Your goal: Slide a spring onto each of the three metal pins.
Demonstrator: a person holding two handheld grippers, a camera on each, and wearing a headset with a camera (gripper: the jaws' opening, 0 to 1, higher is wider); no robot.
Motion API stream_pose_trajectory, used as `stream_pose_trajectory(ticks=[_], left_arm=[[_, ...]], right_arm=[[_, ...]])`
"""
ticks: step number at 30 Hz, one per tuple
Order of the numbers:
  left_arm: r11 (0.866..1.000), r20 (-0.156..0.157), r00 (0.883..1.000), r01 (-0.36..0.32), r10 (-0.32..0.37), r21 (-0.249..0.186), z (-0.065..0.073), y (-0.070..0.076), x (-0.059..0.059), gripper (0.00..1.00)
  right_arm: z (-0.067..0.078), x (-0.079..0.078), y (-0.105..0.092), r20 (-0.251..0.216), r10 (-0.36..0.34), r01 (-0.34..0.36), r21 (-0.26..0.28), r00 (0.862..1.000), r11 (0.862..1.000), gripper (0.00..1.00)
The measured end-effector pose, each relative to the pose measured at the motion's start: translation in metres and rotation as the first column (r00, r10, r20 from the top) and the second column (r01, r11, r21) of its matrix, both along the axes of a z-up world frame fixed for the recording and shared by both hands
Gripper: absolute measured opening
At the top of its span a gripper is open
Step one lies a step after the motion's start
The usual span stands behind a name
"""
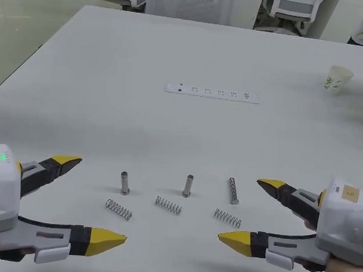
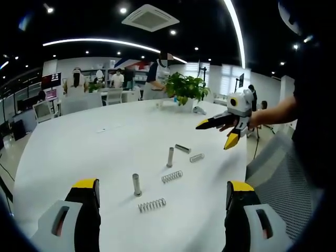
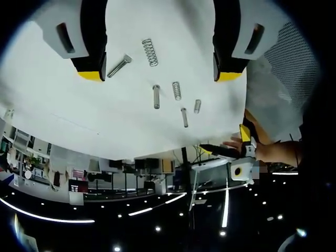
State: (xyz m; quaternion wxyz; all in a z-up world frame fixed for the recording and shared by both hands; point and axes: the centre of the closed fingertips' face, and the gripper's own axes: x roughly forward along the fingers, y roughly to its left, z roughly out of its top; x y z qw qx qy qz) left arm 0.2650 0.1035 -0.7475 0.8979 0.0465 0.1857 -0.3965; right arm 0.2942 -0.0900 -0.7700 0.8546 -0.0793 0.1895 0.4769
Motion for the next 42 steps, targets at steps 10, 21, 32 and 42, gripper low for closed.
stream_pose_trajectory(ticks=[10, 21, 32, 42], left_arm=[[1.0, -0.008, 1.0, -0.002, 0.002, 0.008, -0.002, 0.002, -0.002, 0.98], [1.0, -0.007, 1.0, 0.006, -0.005, 0.013, -0.001, 0.0, -0.001, 0.98], [1.0, -0.002, 1.0, -0.003, 0.003, 0.03, -0.001, 0.004, -0.002, 0.98], [0.999, -0.007, 1.0, -0.005, 0.005, 0.033, -0.002, 0.006, -0.002, 0.98]], right_arm=[[-0.003, 0.02, 0.002, -0.037, -0.011, 0.01, -0.036, 0.999, 0.999, 0.75], [-0.01, 0.051, -0.004, -0.103, -0.081, 0.071, -0.096, 0.991, 0.993, 0.63], [-0.026, 0.078, -0.02, -0.249, -0.254, 0.23, -0.121, 0.935, 0.966, 0.43], [-0.044, 0.093, -0.022, -0.336, -0.33, 0.292, -0.159, 0.882, 0.943, 0.29]])
